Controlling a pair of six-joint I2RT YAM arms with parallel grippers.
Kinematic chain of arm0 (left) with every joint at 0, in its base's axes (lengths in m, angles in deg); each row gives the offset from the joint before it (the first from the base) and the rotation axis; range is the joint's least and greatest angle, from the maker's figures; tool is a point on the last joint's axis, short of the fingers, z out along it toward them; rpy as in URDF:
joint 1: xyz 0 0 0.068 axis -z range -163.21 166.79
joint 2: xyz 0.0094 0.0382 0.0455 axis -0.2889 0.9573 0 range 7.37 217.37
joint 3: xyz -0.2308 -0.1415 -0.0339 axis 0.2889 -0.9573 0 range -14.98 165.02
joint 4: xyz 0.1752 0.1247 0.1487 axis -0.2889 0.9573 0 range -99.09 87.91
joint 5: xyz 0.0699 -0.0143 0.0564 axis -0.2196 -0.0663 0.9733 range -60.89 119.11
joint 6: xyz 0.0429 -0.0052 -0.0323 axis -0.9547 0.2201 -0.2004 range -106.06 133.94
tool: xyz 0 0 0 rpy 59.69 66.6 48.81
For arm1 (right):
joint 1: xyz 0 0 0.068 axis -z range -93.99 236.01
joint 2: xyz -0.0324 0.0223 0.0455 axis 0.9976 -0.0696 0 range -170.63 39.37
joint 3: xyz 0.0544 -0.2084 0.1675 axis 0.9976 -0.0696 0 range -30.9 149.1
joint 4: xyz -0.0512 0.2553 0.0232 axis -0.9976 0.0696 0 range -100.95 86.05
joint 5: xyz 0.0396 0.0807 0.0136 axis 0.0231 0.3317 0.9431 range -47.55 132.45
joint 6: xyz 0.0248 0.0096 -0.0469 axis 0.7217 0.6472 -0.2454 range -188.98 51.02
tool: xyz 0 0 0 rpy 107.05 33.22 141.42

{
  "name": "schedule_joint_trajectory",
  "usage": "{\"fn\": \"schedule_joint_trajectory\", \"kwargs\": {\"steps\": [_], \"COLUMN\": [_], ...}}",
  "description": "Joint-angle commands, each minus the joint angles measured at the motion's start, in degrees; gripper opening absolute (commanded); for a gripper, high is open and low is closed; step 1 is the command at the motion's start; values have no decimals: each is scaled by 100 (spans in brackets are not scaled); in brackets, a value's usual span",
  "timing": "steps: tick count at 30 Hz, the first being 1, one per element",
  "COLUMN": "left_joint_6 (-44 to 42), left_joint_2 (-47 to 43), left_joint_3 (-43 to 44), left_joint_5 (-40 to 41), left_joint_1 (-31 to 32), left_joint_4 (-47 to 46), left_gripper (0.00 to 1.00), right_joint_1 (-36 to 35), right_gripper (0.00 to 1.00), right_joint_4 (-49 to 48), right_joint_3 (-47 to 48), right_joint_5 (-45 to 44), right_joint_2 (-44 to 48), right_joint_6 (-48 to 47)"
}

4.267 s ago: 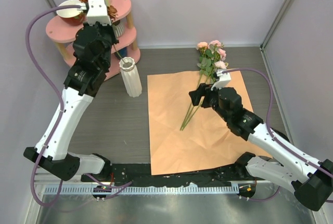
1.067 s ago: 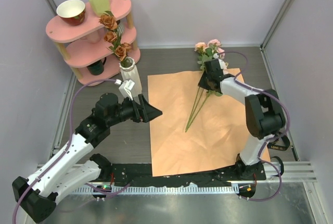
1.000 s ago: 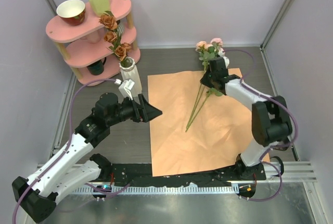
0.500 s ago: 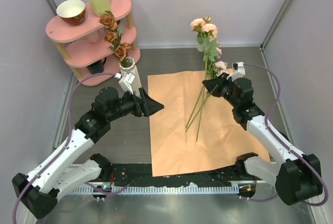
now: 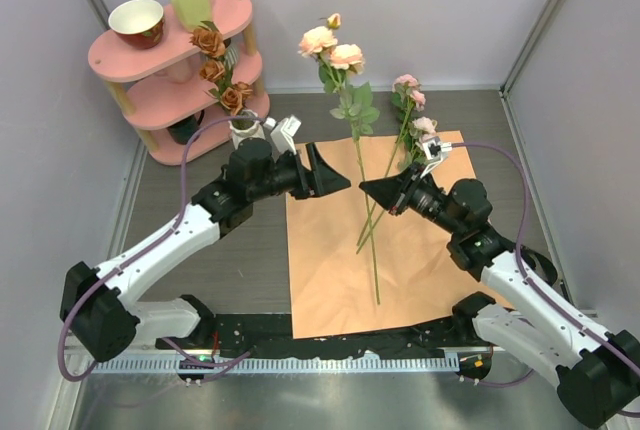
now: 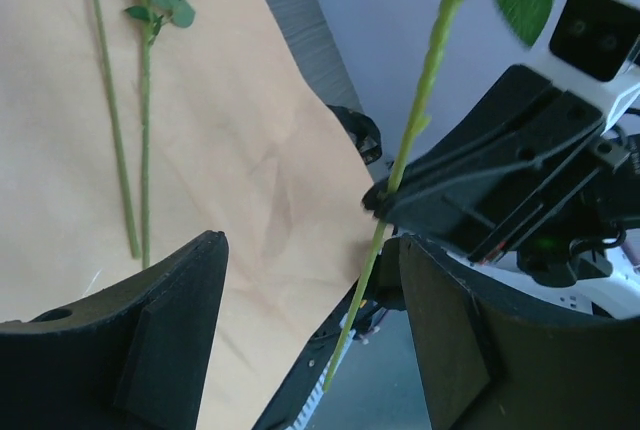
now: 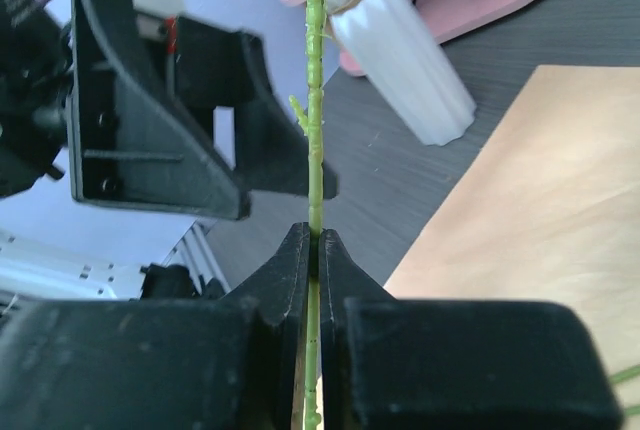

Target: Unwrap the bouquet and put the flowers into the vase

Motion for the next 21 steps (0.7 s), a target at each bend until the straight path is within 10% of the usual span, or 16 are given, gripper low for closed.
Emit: {"fn": "schedule_joint_trajectory", "kwargs": {"steps": [1,21], "left_joint_6": [143,109], "left_joint_2": [285,778], "left_joint_3": [561,958], "left_joint_5": [-109,-205], "left_joint_1": [151,186], "left_joint_4": [-772,-993], "left_gripper": [72,33], "right_joint_1": [-368,-624], "right_gripper": [1,1], "right_joint_4": [-213,-55], "right_joint_3": [73,152], "right_joint_5": [-46,-11], "right_joint_2": [60,113], "right_joint_6": [-119,-269]}}
